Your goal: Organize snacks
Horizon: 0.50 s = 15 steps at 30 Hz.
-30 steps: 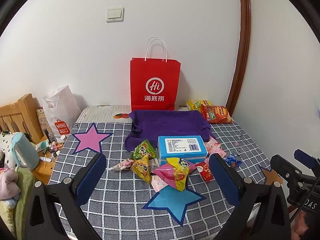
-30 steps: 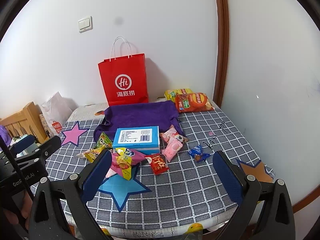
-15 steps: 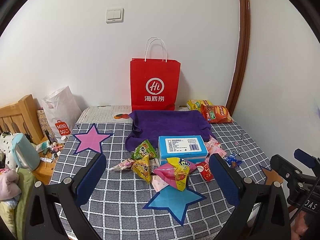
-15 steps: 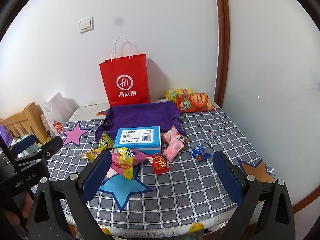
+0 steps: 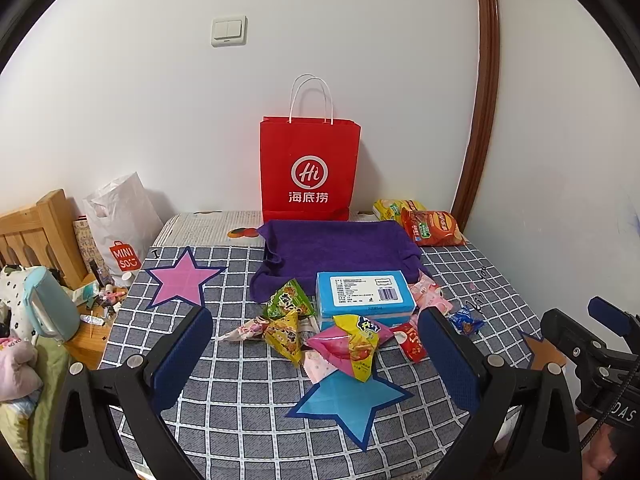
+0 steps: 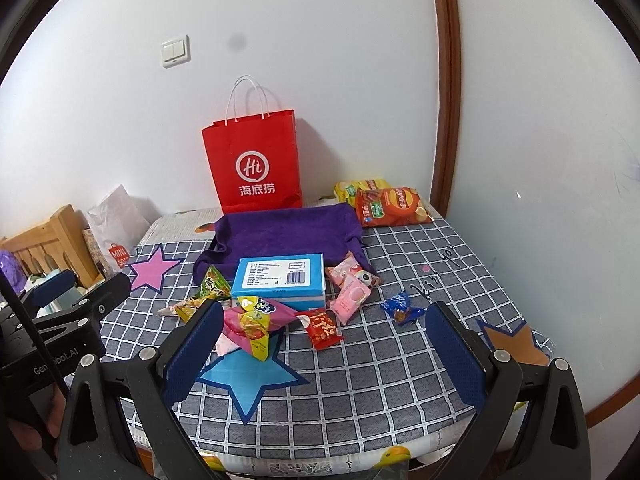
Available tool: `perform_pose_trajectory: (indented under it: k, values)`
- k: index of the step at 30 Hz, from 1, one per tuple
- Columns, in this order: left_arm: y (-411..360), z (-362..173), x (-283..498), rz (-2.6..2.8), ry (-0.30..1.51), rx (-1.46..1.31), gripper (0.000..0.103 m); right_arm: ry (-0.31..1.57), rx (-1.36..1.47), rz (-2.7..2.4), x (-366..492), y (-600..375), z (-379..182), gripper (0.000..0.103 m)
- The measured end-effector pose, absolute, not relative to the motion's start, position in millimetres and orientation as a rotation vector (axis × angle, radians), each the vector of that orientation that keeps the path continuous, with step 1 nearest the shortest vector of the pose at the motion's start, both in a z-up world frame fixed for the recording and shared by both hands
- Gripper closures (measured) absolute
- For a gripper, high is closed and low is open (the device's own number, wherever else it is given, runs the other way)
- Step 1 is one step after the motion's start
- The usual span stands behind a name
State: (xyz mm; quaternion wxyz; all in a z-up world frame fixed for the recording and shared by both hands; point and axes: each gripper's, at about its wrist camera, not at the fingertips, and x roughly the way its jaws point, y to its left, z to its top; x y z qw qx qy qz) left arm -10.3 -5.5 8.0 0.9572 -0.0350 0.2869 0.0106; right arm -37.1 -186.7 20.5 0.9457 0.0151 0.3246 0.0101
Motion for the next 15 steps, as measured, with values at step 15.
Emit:
perform_pose_trajectory:
  k: [15]
  values:
    - [-5.7, 7.1, -10.0, 0.017, 0.582, -0.071, 0.000, 0.667, 0.039, 0.031, -33.8, -186.6, 18.0, 0.003]
